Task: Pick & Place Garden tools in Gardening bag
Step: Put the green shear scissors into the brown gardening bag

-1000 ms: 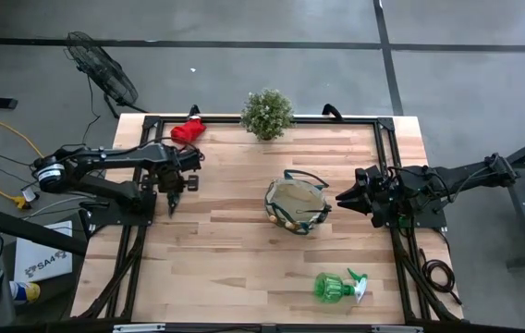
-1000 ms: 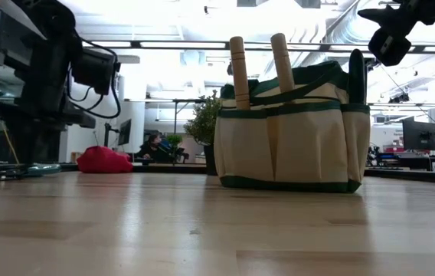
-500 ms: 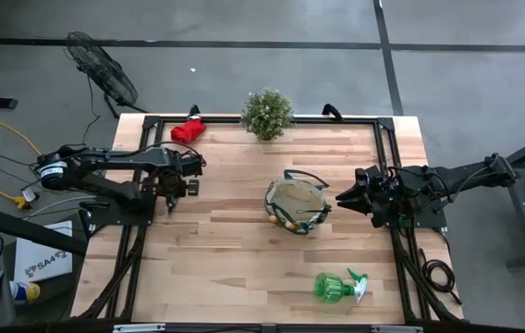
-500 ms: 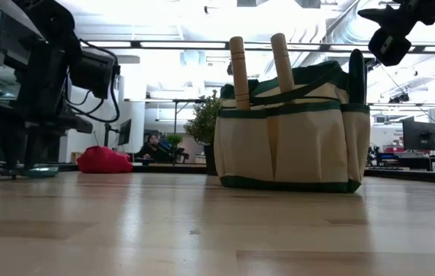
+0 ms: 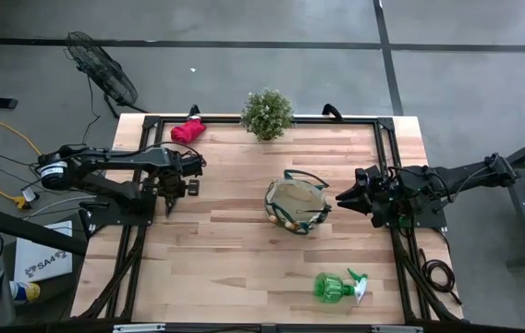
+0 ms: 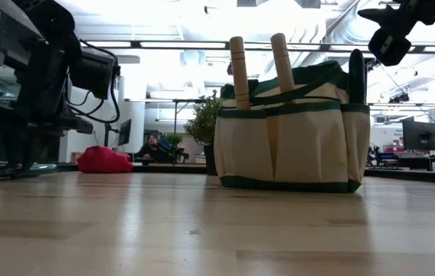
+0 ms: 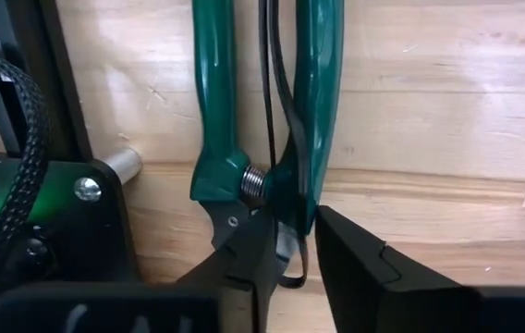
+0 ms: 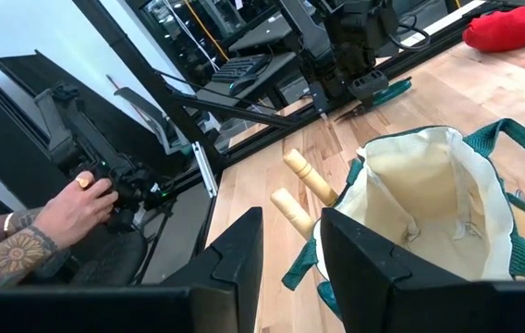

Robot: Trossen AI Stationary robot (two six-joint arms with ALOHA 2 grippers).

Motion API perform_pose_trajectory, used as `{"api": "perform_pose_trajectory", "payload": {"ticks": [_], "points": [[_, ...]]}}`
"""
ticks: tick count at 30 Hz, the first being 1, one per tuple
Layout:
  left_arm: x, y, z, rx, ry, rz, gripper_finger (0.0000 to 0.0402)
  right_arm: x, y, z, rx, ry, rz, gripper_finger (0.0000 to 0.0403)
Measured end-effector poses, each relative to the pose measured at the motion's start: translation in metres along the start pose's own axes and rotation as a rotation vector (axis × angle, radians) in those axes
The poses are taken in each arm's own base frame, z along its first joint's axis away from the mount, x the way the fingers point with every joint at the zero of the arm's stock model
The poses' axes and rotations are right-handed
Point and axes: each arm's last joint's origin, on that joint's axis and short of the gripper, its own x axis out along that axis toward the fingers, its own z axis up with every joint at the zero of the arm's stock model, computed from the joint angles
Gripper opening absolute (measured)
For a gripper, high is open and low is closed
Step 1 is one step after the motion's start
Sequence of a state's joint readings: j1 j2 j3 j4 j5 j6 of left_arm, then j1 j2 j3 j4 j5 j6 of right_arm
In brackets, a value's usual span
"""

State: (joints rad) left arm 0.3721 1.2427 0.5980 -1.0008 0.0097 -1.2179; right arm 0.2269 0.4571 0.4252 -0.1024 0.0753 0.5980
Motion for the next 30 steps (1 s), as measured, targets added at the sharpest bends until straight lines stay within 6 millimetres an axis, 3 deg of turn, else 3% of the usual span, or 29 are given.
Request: {"api": "perform_pose_trajectory", "payload": {"ticks": [15,21,30], "points": [[0.002,0.001,0.0,0.002,0.004,-0.006,0.0005,0.0,0.0,0.0,0.0,0.0,0.0,0.0103],[0.002,0.002,-0.001,0.02,-0.005,0.004,0.0002,0.0,0.0,0.0,0.0,0.0,0.0,0.0103],[-0.026,-0.002,0.001,0.063,-0.072,-0.106,0.0001,0.0,0.0,0.0,0.0,0.0,0.0,0.0103]]}}
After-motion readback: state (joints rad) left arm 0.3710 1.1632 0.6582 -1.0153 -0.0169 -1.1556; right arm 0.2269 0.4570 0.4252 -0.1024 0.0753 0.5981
